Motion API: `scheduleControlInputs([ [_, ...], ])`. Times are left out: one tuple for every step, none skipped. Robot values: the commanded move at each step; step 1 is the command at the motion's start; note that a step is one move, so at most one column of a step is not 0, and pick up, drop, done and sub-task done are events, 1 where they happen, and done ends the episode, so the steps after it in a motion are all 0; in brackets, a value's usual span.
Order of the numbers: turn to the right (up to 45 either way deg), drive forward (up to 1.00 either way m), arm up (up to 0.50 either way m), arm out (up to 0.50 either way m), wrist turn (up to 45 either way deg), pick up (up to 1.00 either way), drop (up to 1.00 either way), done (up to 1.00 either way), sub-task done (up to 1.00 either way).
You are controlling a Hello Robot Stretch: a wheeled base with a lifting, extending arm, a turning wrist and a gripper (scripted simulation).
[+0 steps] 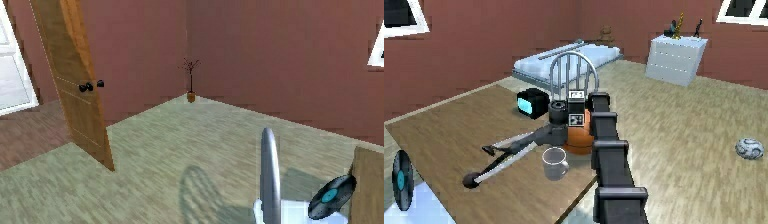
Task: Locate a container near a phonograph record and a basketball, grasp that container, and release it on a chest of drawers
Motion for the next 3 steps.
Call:
scheduleControlInputs([
  [0.0,0.0,0.0,0.0,45.0,0.0,0.0,0.0,0.0],
  [0.0,0.0,0.0,0.0,30.0,0.0,0.0,0.0,0.0],
  [0.0,0.0,-0.3,0.0,0.0,0.0,0.0,0.0,0.0],
])
